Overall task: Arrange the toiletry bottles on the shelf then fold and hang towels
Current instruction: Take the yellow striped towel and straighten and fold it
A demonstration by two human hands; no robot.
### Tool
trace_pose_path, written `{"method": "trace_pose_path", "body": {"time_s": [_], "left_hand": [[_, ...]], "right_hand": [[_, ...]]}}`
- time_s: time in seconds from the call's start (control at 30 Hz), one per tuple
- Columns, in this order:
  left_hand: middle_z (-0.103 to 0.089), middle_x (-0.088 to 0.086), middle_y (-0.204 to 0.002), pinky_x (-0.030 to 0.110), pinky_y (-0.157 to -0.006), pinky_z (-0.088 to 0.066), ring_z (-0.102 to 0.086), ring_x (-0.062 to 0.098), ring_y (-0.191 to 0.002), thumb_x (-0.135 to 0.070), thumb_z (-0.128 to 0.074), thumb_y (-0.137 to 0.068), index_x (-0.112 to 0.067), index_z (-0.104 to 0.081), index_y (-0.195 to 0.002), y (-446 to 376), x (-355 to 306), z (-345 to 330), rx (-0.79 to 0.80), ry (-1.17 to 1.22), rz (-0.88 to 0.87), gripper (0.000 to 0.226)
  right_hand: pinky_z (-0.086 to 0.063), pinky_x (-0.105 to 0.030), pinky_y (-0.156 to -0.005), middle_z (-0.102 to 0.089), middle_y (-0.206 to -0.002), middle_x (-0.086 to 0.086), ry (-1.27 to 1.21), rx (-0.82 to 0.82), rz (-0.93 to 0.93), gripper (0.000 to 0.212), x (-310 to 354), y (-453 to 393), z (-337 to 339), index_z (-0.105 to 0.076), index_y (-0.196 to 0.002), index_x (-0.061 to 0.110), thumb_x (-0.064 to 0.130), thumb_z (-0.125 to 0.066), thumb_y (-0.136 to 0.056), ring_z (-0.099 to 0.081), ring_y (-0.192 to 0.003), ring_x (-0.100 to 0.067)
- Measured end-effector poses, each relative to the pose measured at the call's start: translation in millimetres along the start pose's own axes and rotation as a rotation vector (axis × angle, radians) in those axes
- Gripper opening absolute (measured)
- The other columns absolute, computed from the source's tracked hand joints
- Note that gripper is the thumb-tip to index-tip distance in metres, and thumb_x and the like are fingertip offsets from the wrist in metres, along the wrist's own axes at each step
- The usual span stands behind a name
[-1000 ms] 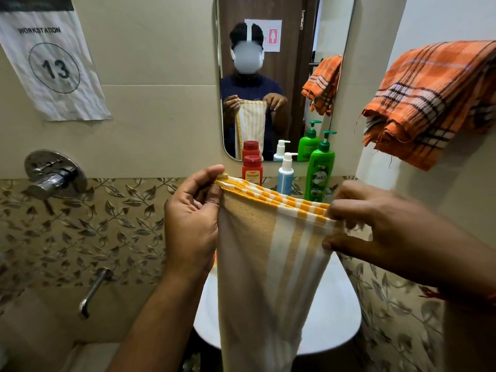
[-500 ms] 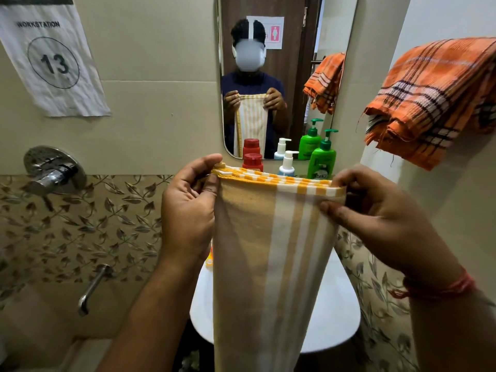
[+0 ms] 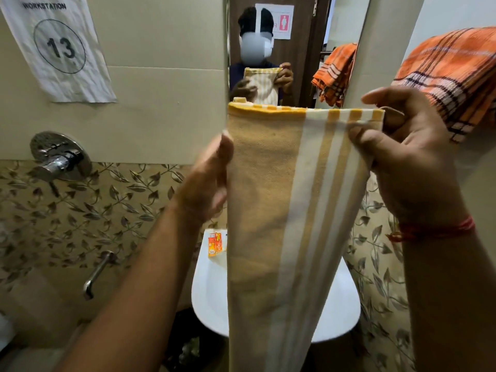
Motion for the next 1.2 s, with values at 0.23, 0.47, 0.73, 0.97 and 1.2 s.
{"method": "trace_pose_path", "body": {"time_s": [0.23,0.47,0.73,0.97,1.2], "left_hand": [[-0.074,0.011,-0.116,0.037,-0.09,-0.057,-0.069,0.031,-0.111,-0.042,-0.09,-0.067,-0.018,-0.073,-0.112,29,70,2,-0.111,-0.019,0.198,0.054],[-0.078,0.01,-0.093,0.031,-0.064,-0.06,-0.076,0.022,-0.08,-0.018,-0.07,-0.092,-0.009,-0.074,-0.097,-9,28,-28,-0.312,0.092,0.02,0.012],[-0.076,0.009,-0.106,0.038,-0.076,-0.061,-0.074,0.026,-0.097,-0.038,-0.059,-0.098,-0.008,-0.066,-0.121,-14,24,-17,-0.258,0.056,0.082,0.039],[-0.073,0.009,-0.118,0.032,-0.079,-0.059,-0.071,0.026,-0.106,-0.053,-0.088,-0.067,-0.018,-0.064,-0.126,47,80,3,0.058,0.146,0.337,0.073],[-0.073,0.014,-0.114,0.032,-0.079,-0.059,-0.072,0.026,-0.102,-0.005,-0.068,-0.087,-0.007,-0.059,-0.13,20,66,-12,-0.166,0.121,0.095,0.045]], "right_hand": [[-0.06,-0.027,-0.065,-0.072,-0.084,0.012,-0.013,0.023,-0.161,0.032,-30,-5,9,-0.059,-0.115,0.024,0.011,-0.066,-0.086,-0.073,-0.079,-0.011],[-0.054,-0.046,-0.099,-0.061,-0.136,-0.012,-0.556,0.134,-0.338,0.091,-44,-10,24,-0.032,-0.148,0.005,0.044,-0.078,-0.079,-0.06,-0.124,-0.032],[-0.061,-0.034,-0.075,-0.076,-0.106,-0.005,-0.409,0.079,-0.375,0.033,-78,53,-9,-0.075,-0.108,0.03,0.013,-0.067,-0.082,-0.074,-0.097,-0.024],[-0.061,-0.034,-0.063,-0.077,-0.097,-0.012,-0.42,-0.099,-0.536,0.027,-87,40,-8,-0.068,-0.115,0.011,0.011,-0.066,-0.089,-0.076,-0.081,-0.026],[-0.058,-0.041,-0.088,-0.068,-0.129,-0.011,-0.668,0.051,-0.53,0.041,-92,48,11,-0.063,-0.133,0.022,0.034,-0.057,-0.094,-0.066,-0.118,-0.029]]}}
Point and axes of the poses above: each hand's wrist, its own y-axis away from the middle knuckle, its own z-axis out of the back of the hand, x = y × z, the point moved 2 cm from there along -y, towards the middle knuckle
